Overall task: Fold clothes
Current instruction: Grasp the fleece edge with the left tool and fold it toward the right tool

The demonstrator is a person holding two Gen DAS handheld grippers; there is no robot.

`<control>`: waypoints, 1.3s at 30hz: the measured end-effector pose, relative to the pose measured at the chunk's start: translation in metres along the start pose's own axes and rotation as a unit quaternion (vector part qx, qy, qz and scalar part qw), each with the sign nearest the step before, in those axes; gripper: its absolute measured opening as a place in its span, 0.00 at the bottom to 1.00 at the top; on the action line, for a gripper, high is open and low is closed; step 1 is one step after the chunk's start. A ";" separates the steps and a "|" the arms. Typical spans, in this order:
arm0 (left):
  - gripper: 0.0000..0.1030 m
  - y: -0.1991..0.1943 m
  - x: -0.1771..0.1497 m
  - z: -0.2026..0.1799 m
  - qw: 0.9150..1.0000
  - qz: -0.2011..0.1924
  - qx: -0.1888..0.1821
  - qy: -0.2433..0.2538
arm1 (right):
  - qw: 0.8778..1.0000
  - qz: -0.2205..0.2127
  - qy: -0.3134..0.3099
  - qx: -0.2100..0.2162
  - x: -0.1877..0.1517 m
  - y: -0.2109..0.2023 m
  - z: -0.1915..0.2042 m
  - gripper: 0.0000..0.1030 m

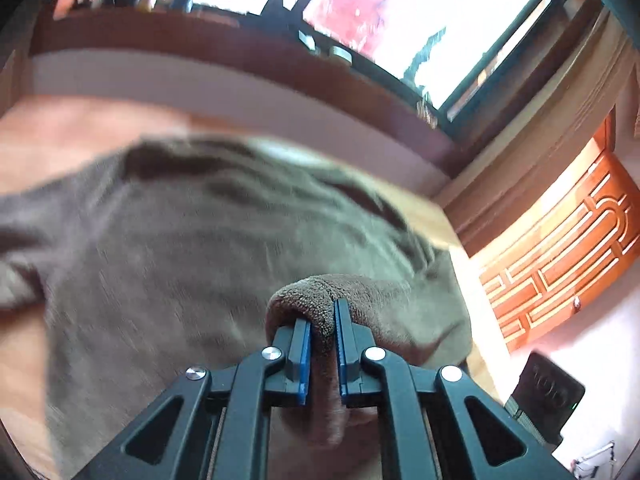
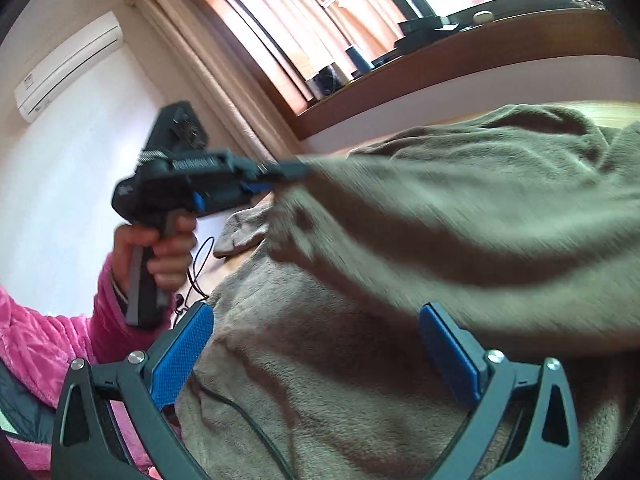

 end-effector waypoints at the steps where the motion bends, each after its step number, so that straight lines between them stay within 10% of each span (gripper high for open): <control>1: 0.11 -0.006 0.014 0.002 1.000 -0.020 0.007 0.005 | 1.000 0.001 0.000 -0.004 0.000 0.001 -0.001 1.00; 5: 0.11 -0.021 0.059 0.025 0.997 -0.070 0.034 0.006 | 1.000 0.011 -0.002 -0.019 -0.002 0.004 -0.003 1.00; 14: 0.11 0.022 0.053 0.107 0.993 -0.022 0.105 -0.057 | 0.997 0.017 0.023 -0.066 -0.001 0.006 -0.024 1.00; 20: 0.11 0.038 0.040 0.135 0.991 -0.002 0.119 -0.067 | 0.982 0.038 -0.007 -0.183 0.035 -0.002 -0.040 1.00; 28: 0.11 0.038 0.040 0.128 0.994 -0.004 0.098 -0.056 | 0.911 0.034 0.002 -0.410 0.139 -0.001 -0.130 1.00; 39: 0.11 0.043 0.055 0.140 0.994 -0.012 0.098 -0.056 | 0.803 0.121 -0.048 -0.581 0.174 0.056 -0.251 1.00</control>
Point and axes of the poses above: each gripper's, at about its wrist camera, not at the fingertips, and y roughly the way its jaws point, z to its left, x to its top, the point moved 4 cm from there along y, roughly the way its jaws point, and after that the axes turned 8 degrees about -z, right-handed, at the moved point
